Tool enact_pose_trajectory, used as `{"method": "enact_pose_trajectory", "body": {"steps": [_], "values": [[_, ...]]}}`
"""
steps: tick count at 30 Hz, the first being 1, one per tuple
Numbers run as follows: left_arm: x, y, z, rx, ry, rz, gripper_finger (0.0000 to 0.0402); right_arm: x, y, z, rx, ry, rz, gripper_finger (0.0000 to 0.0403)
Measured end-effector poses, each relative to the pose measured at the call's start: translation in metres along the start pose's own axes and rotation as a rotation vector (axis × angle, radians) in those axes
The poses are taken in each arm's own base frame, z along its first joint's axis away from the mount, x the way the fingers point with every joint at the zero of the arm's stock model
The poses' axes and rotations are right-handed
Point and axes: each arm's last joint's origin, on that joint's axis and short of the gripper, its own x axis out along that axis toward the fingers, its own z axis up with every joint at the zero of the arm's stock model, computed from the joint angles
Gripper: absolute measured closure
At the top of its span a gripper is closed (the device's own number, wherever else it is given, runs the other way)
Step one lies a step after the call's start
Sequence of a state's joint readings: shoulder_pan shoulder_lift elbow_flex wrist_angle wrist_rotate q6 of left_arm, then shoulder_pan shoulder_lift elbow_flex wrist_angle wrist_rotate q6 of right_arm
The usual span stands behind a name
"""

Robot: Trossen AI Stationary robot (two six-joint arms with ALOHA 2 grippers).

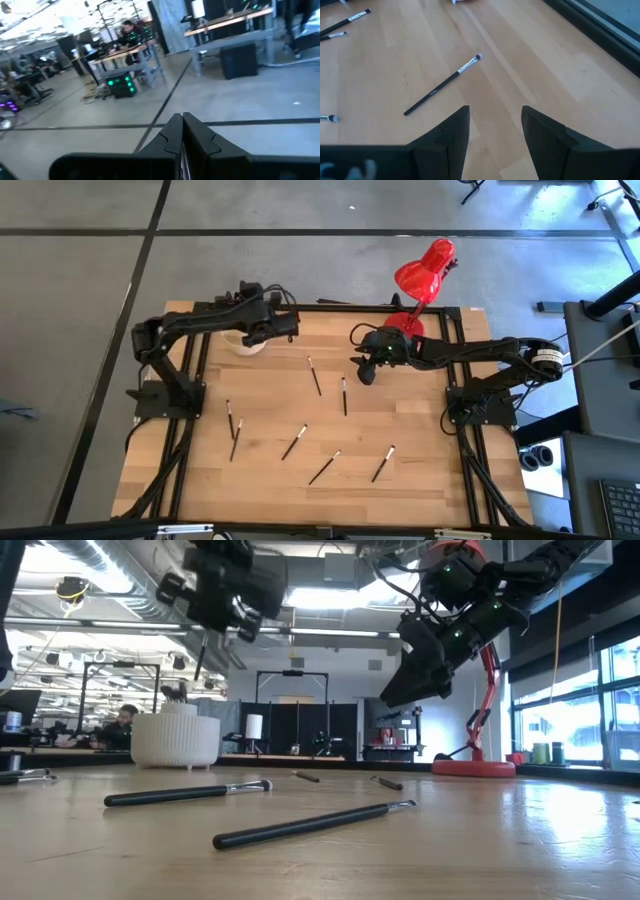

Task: Put items in baskets/containers
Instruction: Put the black eyeshadow brush into the white organizer

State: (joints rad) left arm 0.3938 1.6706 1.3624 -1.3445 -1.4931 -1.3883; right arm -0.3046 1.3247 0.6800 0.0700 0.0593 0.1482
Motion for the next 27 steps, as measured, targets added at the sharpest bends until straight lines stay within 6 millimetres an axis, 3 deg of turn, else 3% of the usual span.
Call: {"method": "enact_pose_trajectory", "body": {"steps": [8,18,27], "values": [[0.016,-0.015,-0.033,0.067,0.034,0.055,0.0398,0.0,0.0,0.001,-0.02,-0.008,0.001,0.0228],[0.025,-0.008,-0.048,0.018,-0.033,0.085,0.0398,0.0,0.0,0.002,-0.027,-0.017,0.002,0.0267],[0.025,-0.005,-0.062,0.036,-0.017,0.086,0.0379,0.0,0.001,0.001,-0.021,-0.011,0.028,0.0274]]}}
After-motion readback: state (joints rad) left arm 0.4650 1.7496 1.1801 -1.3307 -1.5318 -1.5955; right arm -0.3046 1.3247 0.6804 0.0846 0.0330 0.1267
